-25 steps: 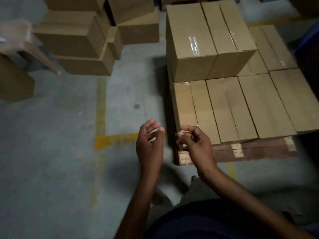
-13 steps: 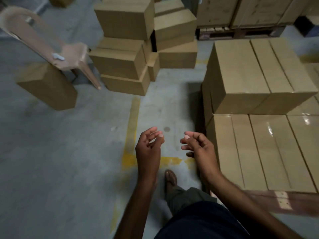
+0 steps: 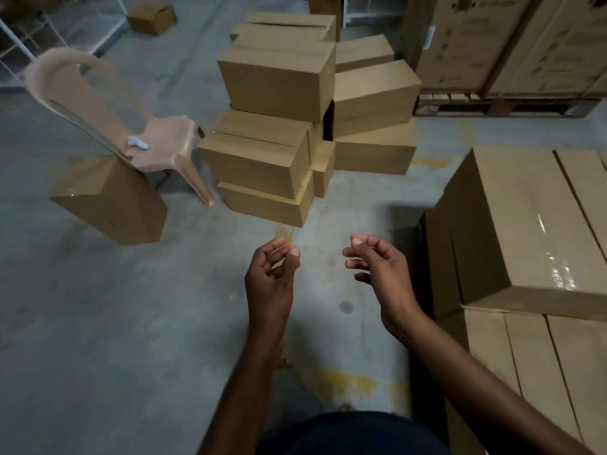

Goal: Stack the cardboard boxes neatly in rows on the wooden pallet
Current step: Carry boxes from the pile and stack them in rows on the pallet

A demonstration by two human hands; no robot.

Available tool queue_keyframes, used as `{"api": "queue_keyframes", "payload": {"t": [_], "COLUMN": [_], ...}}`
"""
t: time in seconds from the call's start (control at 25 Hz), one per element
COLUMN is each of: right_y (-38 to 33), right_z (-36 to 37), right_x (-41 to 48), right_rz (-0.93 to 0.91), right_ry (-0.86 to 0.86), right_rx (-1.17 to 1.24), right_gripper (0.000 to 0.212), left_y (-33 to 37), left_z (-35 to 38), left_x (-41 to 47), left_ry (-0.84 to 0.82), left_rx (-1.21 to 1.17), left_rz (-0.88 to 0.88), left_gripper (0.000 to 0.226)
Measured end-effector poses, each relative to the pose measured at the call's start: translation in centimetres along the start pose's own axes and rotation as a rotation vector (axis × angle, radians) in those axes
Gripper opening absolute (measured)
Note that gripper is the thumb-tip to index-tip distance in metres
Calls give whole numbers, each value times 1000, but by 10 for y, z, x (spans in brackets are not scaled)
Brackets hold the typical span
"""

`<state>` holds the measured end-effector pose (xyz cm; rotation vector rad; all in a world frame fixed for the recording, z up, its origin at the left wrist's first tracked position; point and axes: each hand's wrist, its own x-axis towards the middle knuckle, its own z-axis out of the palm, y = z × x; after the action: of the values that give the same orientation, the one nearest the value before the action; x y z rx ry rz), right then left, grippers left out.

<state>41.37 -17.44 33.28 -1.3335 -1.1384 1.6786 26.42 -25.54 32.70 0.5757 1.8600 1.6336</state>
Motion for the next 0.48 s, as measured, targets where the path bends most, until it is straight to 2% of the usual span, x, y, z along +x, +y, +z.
{"api": "queue_keyframes", "payload": {"t": [0.2,0.48], "right_y": [-23,-86], "right_z": [88,195], "right_x": [116,239], "right_rz": [-32,-70], "right_ry": [90,179], "right_rx": [-26,-37], "right_gripper": [16,15], "left_y": [7,63], "left_z": [3,11], "left_x": [163,360], "left_ry": [-58,-190], "left_rx": [23,-19], "left_rz": [16,-23], "left_gripper": [24,26]}}
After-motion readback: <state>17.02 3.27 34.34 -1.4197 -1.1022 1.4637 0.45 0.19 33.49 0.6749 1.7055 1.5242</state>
